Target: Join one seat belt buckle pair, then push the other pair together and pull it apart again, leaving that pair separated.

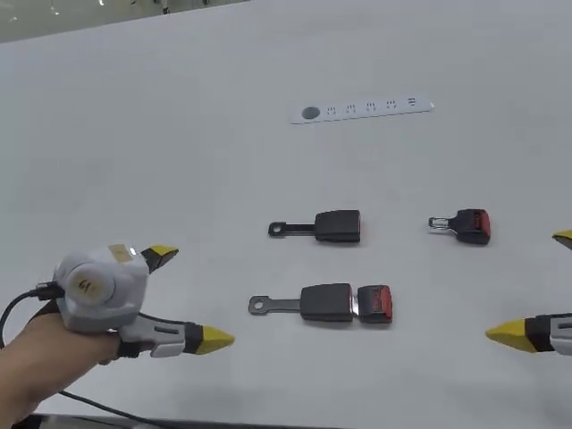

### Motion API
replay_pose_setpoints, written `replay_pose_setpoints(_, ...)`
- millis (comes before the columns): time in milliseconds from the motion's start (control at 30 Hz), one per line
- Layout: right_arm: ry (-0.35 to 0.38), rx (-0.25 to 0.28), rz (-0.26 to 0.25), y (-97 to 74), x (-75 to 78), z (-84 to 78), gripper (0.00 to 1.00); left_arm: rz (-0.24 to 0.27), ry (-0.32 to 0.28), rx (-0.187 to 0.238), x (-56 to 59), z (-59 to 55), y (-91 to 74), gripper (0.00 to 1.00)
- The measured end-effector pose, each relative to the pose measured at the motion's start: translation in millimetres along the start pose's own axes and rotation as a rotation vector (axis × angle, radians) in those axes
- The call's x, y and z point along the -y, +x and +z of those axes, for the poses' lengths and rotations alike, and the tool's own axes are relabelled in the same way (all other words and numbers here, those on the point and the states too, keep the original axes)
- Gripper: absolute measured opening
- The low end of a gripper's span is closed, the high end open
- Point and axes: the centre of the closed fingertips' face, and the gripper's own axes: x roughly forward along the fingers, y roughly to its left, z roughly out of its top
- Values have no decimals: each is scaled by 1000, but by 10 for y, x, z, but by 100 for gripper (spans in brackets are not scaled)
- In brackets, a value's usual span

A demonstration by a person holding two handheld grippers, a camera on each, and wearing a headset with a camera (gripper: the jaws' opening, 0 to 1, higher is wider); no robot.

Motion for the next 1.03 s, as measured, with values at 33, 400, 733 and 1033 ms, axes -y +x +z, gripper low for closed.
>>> replay_pose_setpoints(33,0,0,-2,0,-8,-3,100,7,-7,5,-12,-8,-6,100)
replay_pose_setpoints(400,7,8,-24,-61,-80,-14,100,20,-18,-6,28,-89,-23,100)
replay_pose_setpoints(733,7,31,-57,-108,-51,55,100,24,3,-8,81,-47,-39,100)
replay_pose_setpoints(1033,-18,9,-52,-121,-107,16,100,11,13,-5,145,-37,0,100)
